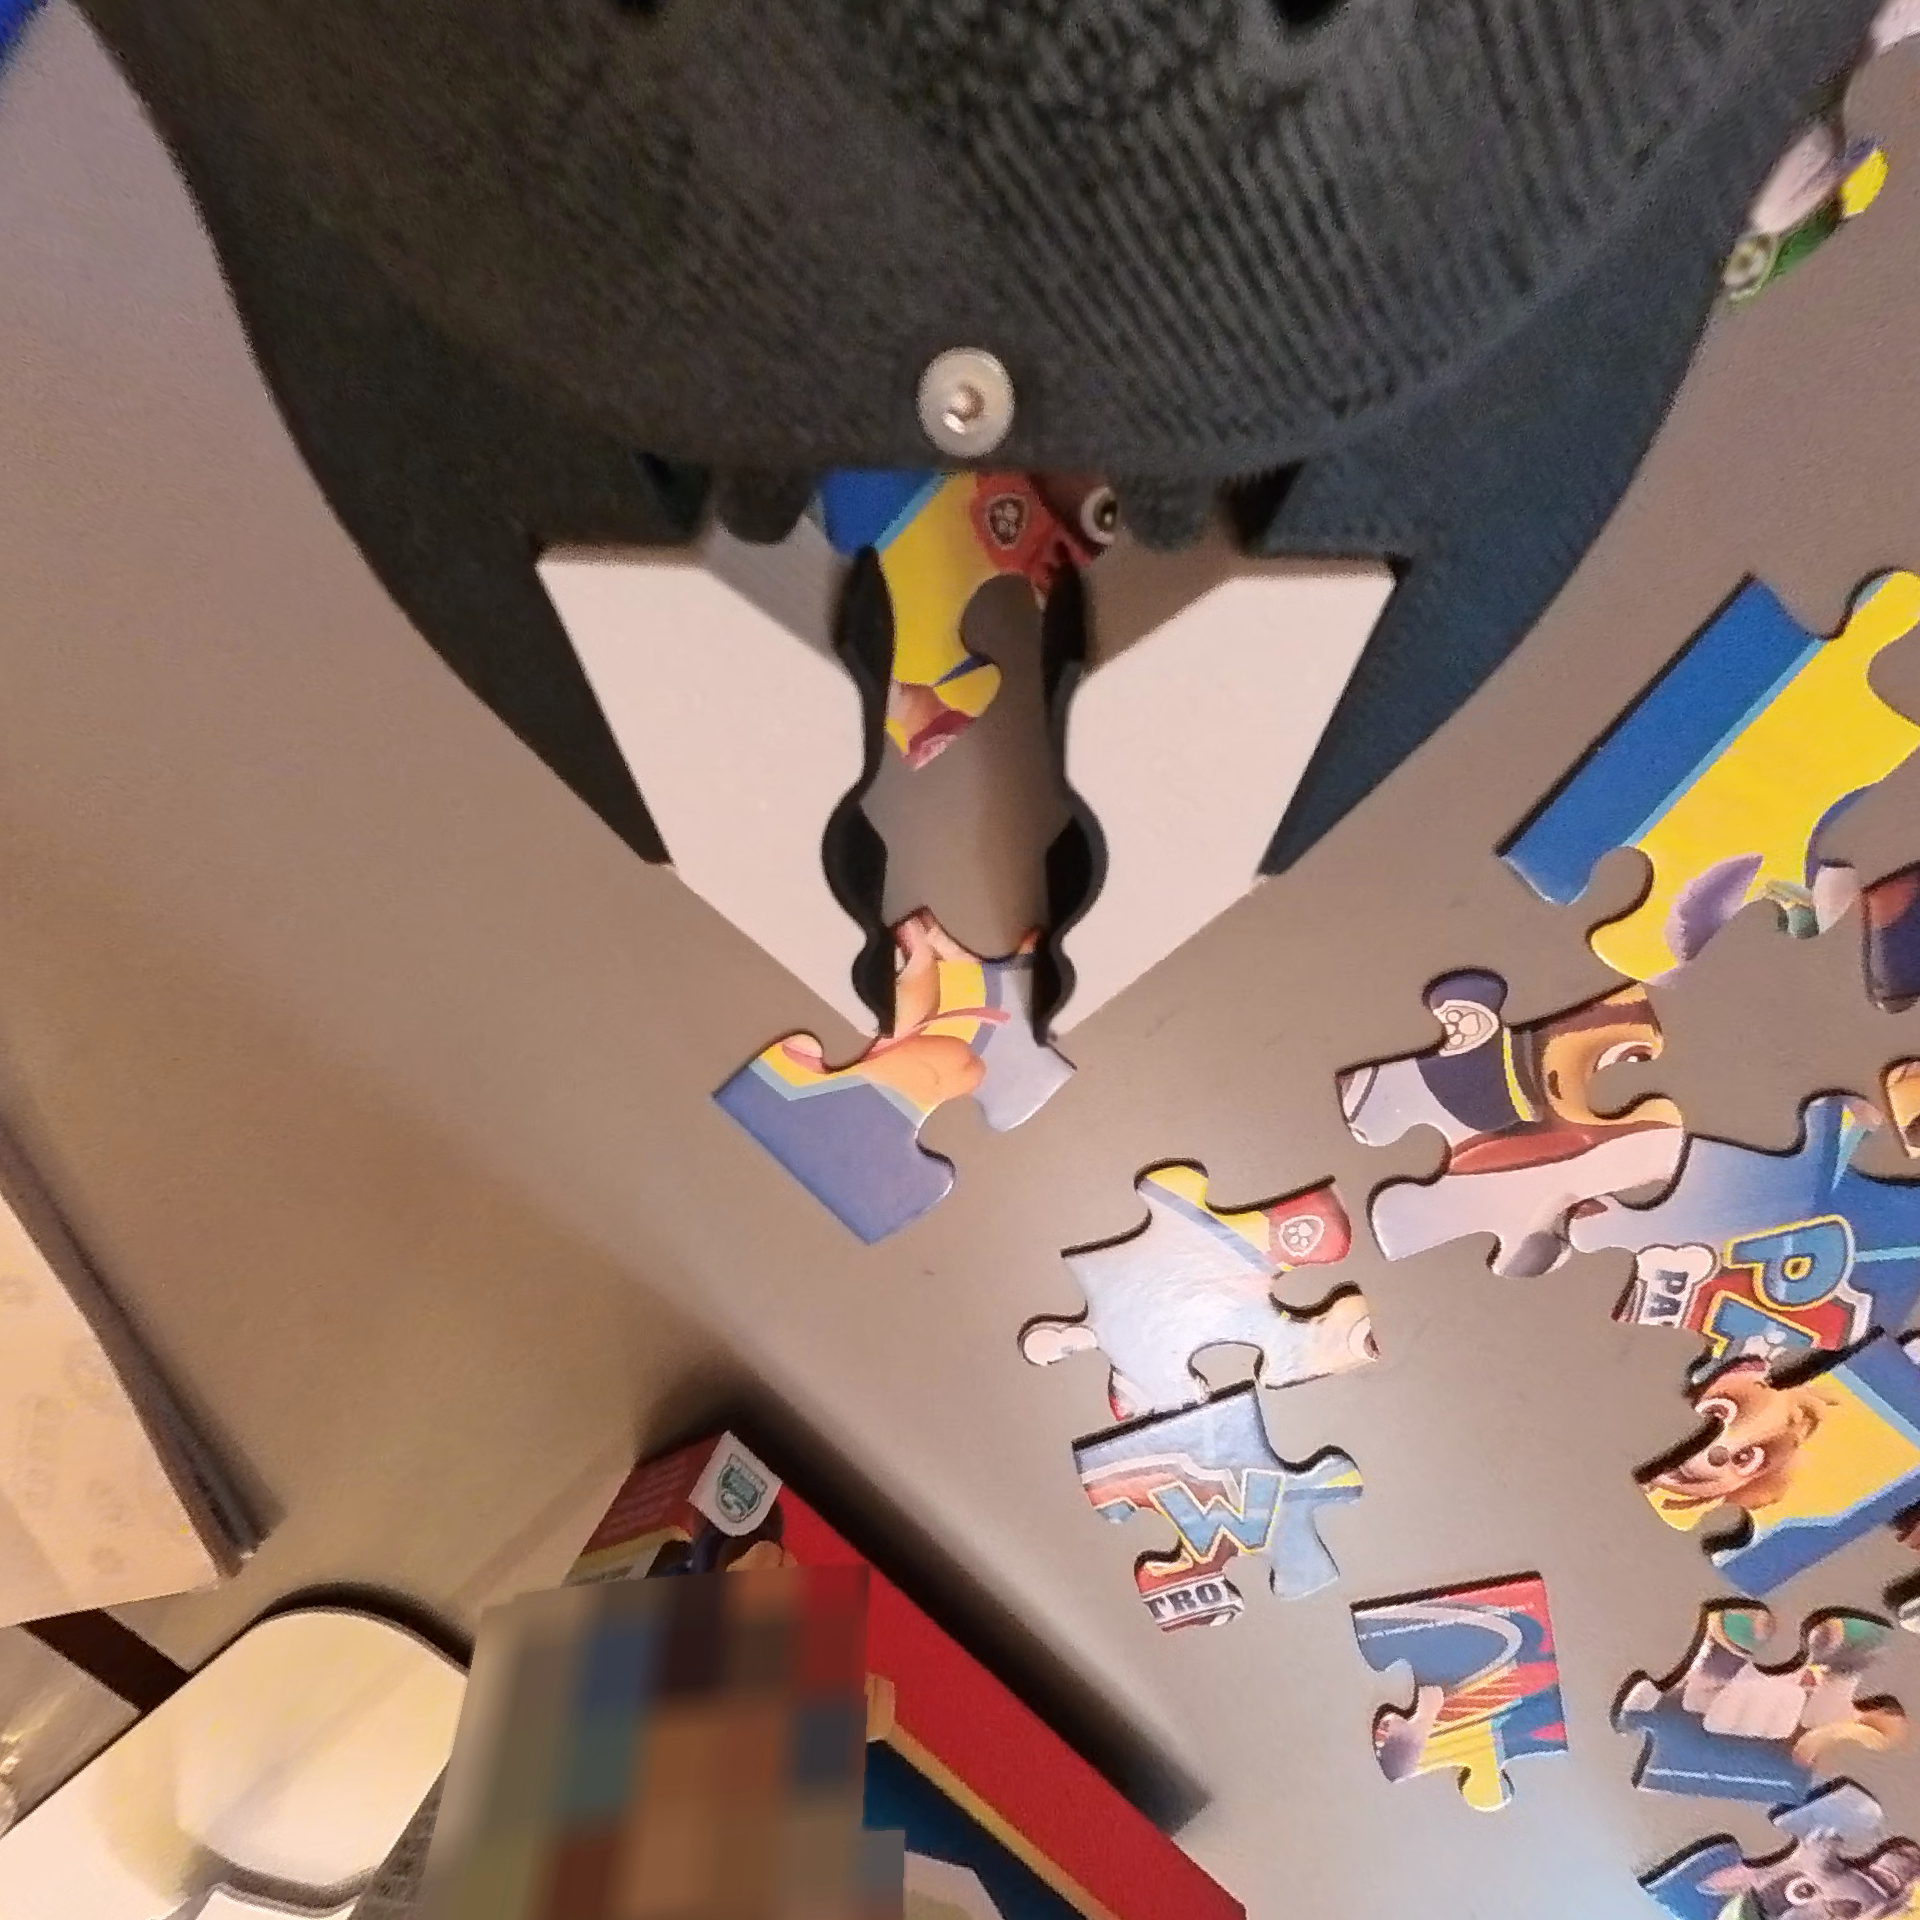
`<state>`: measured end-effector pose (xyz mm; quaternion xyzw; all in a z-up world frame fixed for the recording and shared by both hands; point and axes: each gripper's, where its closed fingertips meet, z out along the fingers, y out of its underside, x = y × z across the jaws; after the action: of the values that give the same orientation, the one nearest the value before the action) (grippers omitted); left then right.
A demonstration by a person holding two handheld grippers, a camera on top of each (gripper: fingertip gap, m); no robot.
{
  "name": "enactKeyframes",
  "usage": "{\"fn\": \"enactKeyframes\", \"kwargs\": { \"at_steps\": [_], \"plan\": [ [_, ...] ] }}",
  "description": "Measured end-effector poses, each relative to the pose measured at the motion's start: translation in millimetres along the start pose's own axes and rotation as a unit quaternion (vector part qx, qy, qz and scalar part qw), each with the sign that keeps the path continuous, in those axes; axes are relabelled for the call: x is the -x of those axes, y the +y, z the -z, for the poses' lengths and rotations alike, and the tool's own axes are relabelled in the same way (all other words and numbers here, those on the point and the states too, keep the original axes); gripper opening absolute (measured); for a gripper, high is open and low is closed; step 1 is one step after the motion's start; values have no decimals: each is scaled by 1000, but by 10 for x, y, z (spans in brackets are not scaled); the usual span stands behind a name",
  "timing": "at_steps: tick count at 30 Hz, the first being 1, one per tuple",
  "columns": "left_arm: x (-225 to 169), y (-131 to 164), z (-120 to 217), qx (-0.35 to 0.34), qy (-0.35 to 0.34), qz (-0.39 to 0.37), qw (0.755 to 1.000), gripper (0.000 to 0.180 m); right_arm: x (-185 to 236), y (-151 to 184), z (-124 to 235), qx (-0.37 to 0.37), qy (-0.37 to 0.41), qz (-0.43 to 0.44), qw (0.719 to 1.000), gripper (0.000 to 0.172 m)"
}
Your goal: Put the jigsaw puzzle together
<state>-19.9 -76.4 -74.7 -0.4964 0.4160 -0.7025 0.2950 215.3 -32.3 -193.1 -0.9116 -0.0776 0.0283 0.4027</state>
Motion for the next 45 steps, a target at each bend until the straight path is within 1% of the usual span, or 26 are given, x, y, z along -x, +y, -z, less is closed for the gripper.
{"fn": "enactKeyframes", "kwargs": {
  "at_steps": [22,39,41,45],
  "plan": [
    [3,3,-5,1,0,0,1000,40,-14,9,9,-10,-33,18,999,24],
    [4,14,-13,4,0,3,1000,41,-26,3,7,-9,-27,19,999,25],
    [5,14,-13,4,0,3,1000,41,-31,-26,31,-17,-26,18,999,28],
    [7,16,-13,4,-1,2,1000,41,-63,-187,186,-65,-31,-7,997,30]
  ]
}}
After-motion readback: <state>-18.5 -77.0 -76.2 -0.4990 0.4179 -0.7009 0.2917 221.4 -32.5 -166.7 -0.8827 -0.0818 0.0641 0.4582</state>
